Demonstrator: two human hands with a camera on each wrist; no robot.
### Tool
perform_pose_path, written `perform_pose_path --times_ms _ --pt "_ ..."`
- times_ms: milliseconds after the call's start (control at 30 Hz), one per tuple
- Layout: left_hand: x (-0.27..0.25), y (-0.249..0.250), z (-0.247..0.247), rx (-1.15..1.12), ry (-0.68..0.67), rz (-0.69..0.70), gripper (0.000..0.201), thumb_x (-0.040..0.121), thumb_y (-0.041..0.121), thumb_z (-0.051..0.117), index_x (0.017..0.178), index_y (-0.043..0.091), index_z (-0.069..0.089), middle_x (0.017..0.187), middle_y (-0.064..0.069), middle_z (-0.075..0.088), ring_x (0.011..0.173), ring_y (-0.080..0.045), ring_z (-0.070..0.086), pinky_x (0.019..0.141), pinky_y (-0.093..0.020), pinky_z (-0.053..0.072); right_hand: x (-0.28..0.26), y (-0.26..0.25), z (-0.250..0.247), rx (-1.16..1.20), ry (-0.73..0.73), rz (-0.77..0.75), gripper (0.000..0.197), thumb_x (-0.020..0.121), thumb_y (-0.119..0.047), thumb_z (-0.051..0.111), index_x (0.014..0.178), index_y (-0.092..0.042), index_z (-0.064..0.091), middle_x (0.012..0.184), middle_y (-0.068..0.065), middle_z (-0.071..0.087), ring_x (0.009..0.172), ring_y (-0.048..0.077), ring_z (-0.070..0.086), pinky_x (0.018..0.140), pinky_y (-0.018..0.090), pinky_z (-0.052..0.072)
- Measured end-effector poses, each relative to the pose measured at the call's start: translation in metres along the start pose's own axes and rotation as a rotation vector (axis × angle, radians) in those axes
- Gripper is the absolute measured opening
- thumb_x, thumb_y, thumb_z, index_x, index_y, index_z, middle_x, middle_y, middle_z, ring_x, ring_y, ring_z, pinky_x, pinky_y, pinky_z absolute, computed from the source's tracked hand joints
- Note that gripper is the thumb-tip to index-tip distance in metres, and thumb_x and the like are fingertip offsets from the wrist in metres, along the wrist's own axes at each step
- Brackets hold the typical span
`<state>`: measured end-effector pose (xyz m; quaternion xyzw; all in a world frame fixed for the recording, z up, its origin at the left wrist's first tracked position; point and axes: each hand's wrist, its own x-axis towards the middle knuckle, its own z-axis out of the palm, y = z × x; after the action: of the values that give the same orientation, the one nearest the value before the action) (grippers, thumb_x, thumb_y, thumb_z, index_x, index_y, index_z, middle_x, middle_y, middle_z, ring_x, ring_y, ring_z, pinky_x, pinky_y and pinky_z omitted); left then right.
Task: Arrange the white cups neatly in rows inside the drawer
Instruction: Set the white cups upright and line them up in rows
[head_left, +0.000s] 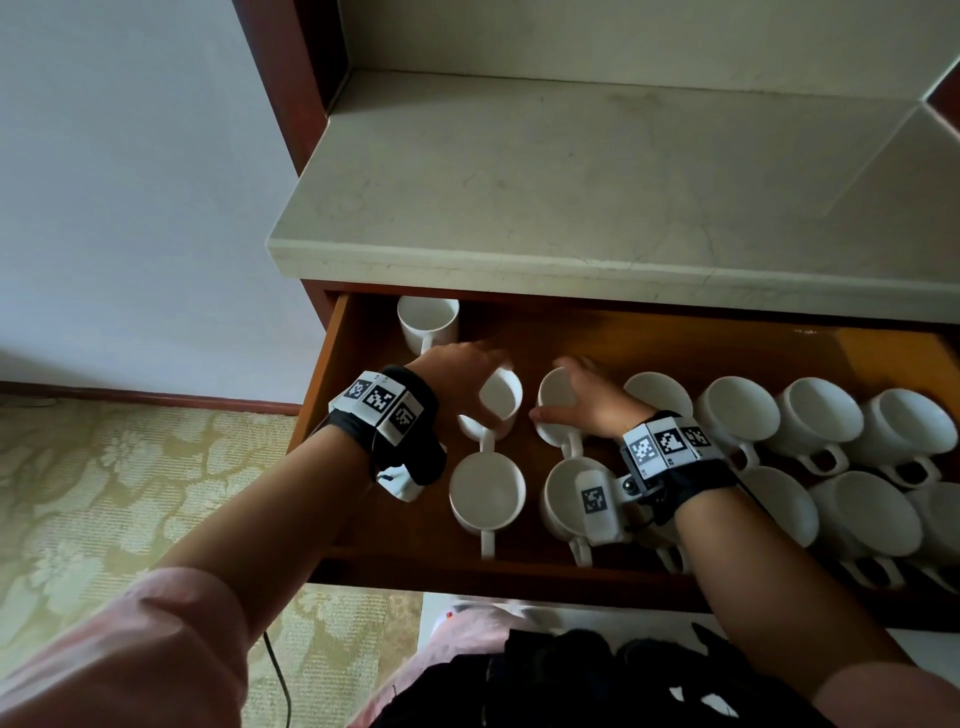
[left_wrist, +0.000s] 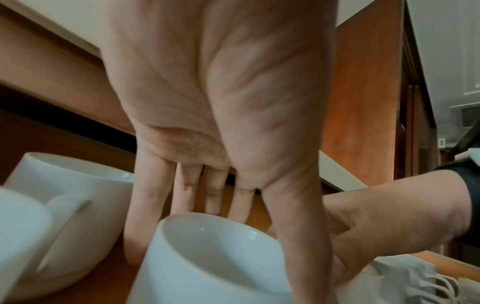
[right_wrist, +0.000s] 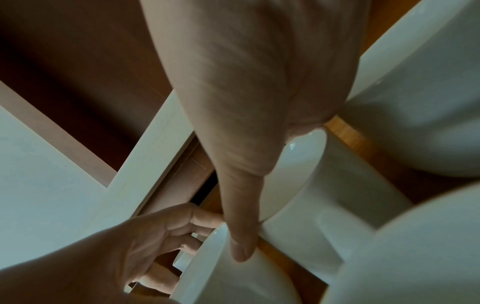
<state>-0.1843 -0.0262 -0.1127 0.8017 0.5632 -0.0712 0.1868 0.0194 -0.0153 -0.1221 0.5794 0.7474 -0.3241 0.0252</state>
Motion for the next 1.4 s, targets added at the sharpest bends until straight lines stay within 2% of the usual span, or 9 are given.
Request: perform_pose_path --times_ms 200,333,433,633,867,933,1000,1133,1400 --pt "-0.001 0.004 -0.001 0.026 -0.044 -0.012 0.087 0.069 0.057 0.074 0.141 0.026 0.036 0.137 -0.001 0.047 0.122 -0.023 0.05 0.094 -0.04 0.047 0.001 -0.001 -0.001 -0.062 -0.018 0.006 0.087 0.079 -0.051 0.068 0.146 -0.015 0.026 0.149 0.009 0.027 0.138 0.029 0.023 0.108 0.042 0.028" --pt "-0.002 0.006 -0.001 0.034 -0.056 -0.009 0.09 0.074 0.056 0.071 0.146 0.023 0.03 0.142 -0.004 0.042 0.126 -0.023 0.047 0.099 -0.04 0.045 0.001 -0.001 -0.001 -0.11 -0.041 0.008 0.093 0.081 -0.056 0.063 0.149 -0.014 0.016 0.155 0.01 0.016 0.143 0.031 0.012 0.113 0.043 0.019" --pt "-0.004 0.007 -0.004 -0.032 -0.044 -0.027 0.091 0.075 0.055 0.071 0.148 0.025 0.026 0.144 -0.004 0.041 0.129 -0.023 0.044 0.102 -0.039 0.043 0.004 -0.002 0.001 -0.142 -0.024 -0.007 0.093 0.081 -0.061 0.058 0.15 -0.014 0.016 0.156 0.009 0.014 0.144 0.03 0.009 0.115 0.043 0.013" --pt "-0.017 -0.003 -0.017 -0.229 -0.004 -0.081 0.08 0.077 0.05 0.07 0.143 0.02 0.035 0.145 0.0 0.044 0.13 -0.016 0.045 0.106 -0.032 0.04 -0.001 -0.007 0.003 -0.13 -0.049 -0.049 0.092 0.083 -0.061 0.055 0.15 -0.013 0.014 0.156 0.011 0.013 0.145 0.03 0.005 0.118 0.044 0.01" --pt "-0.038 -0.022 -0.027 -0.182 0.015 -0.225 0.066 0.076 0.054 0.069 0.129 0.019 0.051 0.125 0.002 0.055 0.11 -0.017 0.055 0.094 -0.031 0.047 -0.013 -0.013 -0.002 -0.1 -0.042 -0.1 0.089 0.088 -0.055 0.054 0.151 -0.009 0.011 0.158 0.012 0.004 0.147 0.026 -0.005 0.119 0.042 0.003" --pt "-0.041 -0.028 -0.028 -0.156 -0.012 -0.259 0.06 0.076 0.056 0.068 0.121 0.017 0.058 0.119 0.001 0.06 0.106 -0.017 0.058 0.094 -0.035 0.049 -0.014 -0.013 -0.002 -0.096 -0.034 -0.11 0.087 0.088 -0.054 0.054 0.15 -0.009 0.012 0.158 0.012 0.005 0.147 0.026 -0.005 0.119 0.041 0.003" --pt "-0.045 -0.034 -0.03 -0.137 -0.049 -0.286 0.051 0.08 0.049 0.067 0.116 0.014 0.062 0.118 -0.001 0.063 0.109 -0.018 0.06 0.096 -0.033 0.047 -0.015 -0.014 -0.004 -0.089 -0.029 -0.108 0.086 0.089 -0.052 0.055 0.15 -0.009 0.012 0.158 0.012 0.006 0.147 0.026 -0.005 0.118 0.04 0.002" --pt "-0.05 -0.041 -0.03 -0.103 -0.113 -0.314 0.052 0.086 0.044 0.064 0.128 0.015 0.055 0.13 -0.002 0.057 0.119 -0.019 0.053 0.096 -0.027 0.041 -0.015 -0.017 -0.01 -0.068 -0.016 -0.117 0.083 0.089 -0.048 0.056 0.15 -0.01 0.014 0.158 0.012 0.006 0.147 0.027 -0.005 0.118 0.04 0.004" --pt "-0.041 -0.049 -0.023 -0.076 -0.243 -0.307 0.071 0.084 0.056 0.059 0.142 0.021 0.04 0.145 -0.002 0.045 0.131 -0.02 0.043 0.108 -0.035 0.036 -0.016 -0.036 -0.024 -0.223 -0.004 -0.088 0.086 0.09 -0.05 0.054 0.15 -0.007 0.01 0.158 0.014 0.001 0.145 0.03 -0.013 0.118 0.044 -0.005"
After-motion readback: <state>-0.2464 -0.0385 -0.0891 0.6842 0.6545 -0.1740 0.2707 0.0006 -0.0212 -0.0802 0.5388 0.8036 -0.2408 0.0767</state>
